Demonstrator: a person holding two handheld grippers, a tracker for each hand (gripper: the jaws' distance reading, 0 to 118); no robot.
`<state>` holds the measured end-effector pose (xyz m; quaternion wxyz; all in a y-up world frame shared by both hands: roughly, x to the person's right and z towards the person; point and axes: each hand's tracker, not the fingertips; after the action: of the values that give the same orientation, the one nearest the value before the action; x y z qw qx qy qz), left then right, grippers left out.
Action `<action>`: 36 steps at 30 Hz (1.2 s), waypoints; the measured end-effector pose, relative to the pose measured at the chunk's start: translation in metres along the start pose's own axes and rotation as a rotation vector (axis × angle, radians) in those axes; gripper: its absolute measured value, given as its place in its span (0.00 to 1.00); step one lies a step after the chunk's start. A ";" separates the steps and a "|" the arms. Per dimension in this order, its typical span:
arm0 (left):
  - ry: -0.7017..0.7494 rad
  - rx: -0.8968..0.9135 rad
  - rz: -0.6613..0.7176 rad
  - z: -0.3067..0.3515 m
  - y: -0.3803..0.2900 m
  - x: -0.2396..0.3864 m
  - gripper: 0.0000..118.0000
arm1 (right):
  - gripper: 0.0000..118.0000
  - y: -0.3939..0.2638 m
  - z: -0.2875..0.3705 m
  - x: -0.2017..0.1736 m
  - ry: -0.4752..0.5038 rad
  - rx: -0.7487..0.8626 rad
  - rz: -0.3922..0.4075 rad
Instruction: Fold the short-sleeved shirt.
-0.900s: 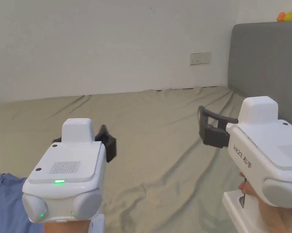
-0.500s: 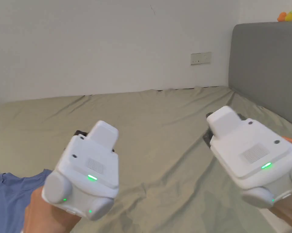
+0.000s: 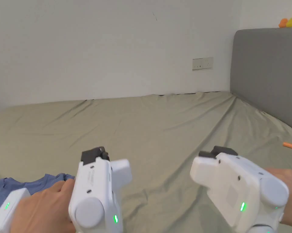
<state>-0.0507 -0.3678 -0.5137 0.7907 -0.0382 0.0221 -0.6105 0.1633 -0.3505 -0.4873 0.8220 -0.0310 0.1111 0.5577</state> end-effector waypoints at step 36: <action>-0.180 0.052 1.266 0.012 -0.021 -0.069 0.00 | 0.00 -0.055 0.032 0.068 -0.243 0.092 -1.178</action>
<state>-0.0874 -0.3058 -0.5005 0.9977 -0.0495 -0.0409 -0.0201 0.2425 -0.3036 -0.4753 0.9999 0.0124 0.0044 0.0028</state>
